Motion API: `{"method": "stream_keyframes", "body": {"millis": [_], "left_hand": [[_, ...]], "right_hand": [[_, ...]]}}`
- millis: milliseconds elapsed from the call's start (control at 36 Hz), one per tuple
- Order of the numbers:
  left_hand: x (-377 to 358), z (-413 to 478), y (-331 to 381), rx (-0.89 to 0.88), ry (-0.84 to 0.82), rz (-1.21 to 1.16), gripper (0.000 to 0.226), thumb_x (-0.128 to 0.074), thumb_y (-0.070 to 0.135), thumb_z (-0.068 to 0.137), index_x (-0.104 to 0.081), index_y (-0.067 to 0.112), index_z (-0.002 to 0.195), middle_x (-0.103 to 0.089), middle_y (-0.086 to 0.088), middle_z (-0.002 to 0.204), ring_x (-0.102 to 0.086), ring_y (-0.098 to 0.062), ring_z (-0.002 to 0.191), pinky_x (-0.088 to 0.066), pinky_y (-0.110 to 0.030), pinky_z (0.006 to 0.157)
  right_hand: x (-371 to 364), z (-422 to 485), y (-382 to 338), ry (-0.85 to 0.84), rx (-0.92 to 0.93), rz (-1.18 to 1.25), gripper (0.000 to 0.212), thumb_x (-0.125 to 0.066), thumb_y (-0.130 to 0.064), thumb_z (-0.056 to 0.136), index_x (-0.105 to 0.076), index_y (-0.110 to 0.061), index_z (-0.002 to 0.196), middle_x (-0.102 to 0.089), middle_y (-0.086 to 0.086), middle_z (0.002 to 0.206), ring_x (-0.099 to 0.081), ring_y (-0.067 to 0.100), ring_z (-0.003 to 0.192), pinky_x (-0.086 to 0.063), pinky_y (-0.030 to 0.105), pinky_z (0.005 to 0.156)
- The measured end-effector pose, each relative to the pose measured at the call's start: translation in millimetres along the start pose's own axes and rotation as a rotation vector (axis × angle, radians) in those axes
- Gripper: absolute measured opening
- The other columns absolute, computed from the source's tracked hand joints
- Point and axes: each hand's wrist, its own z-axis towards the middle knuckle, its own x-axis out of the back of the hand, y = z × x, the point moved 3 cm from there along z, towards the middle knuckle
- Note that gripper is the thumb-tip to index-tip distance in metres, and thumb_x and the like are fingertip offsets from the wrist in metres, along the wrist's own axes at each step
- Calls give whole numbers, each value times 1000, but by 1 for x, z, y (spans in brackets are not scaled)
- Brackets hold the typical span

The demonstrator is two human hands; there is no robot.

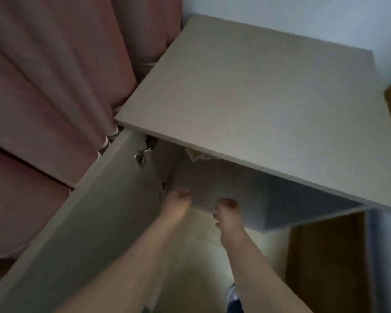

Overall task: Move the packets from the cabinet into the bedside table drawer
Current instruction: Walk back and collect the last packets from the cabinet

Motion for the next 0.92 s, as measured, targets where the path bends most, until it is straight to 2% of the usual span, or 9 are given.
{"method": "stream_keyframes", "body": {"millis": [111, 167, 250, 333, 389, 500, 583, 695, 917], "left_hand": [[-30, 79, -43, -37, 46, 19, 26, -53, -1, 90, -60, -3, 115, -61, -26, 118, -59, -38, 109, -45, -26, 66], [-45, 117, -63, -62, 41, 26, 22, -54, 2, 90, -62, 2, 110, -62, -22, 118, -58, -37, 110, -49, -33, 81], [-62, 164, -81, -127, 22, 3, 18, -52, 2, 91, -61, 5, 106, -60, -20, 122, -58, -35, 111, -46, -38, 95], [-69, 190, -93, -206, 68, 42, 22, -49, 9, 93, -64, 7, 110, -63, -18, 119, -59, -34, 110, -47, -35, 93], [-67, 195, -101, -236, 105, 69, 24, -47, 14, 94, -64, 8, 111, -64, -18, 117, -60, -34, 109, -47, -34, 91], [-62, 190, -117, -224, 133, 48, 19, -50, 12, 92, -62, 10, 107, -65, -19, 113, -61, -32, 105, -45, -27, 84], [-59, 186, -119, -243, 122, 119, 19, -51, 14, 92, -61, 12, 109, -66, -11, 108, -61, -26, 104, -42, -24, 80], [-61, 193, -109, -286, 117, 241, 21, -51, 18, 93, -59, 17, 112, -63, -6, 116, -58, -24, 109, -42, -24, 86], [-92, 201, -115, -357, 62, 282, 36, -50, 18, 93, -50, 15, 129, -53, -11, 133, -53, -28, 117, -40, -27, 93]], "right_hand": [[-21, 80, 28, 9, 16, 4, 15, -51, -26, 66, -47, -19, 79, -39, -3, 65, -35, 8, 56, -26, 19, 51], [-24, 118, 43, -2, 57, -35, 11, -48, -14, 90, -46, -18, 100, -42, -4, 74, -35, 6, 60, -29, 17, 55], [-32, 174, 62, 18, 137, -124, 32, -48, -6, 94, -47, -5, 126, -54, 7, 108, -49, 16, 83, -38, 21, 63], [-48, 206, 70, 96, 178, -171, 34, -54, -2, 90, -52, 6, 124, -56, 21, 127, -54, 30, 115, -38, 32, 88], [-58, 216, 73, 49, 189, -232, 32, -50, -3, 92, -53, 6, 123, -56, 20, 126, -52, 34, 118, -37, 32, 83], [-71, 218, 74, 8, 289, -244, 29, -54, -2, 90, -52, 0, 119, -58, 21, 122, -57, 28, 104, -36, 23, 73], [-71, 213, 73, -45, 291, -253, 27, -52, -5, 91, -51, -7, 118, -57, 18, 117, -51, 22, 87, -40, 17, 50], [-51, 224, 72, 24, 334, -289, 29, -53, -5, 91, -53, -3, 119, -58, 18, 114, -56, 29, 98, -36, 25, 73], [-15, 247, 89, 105, 365, -391, 18, -58, -6, 89, -44, -14, 97, -47, 11, 97, -43, 20, 89, -36, 28, 82]]}}
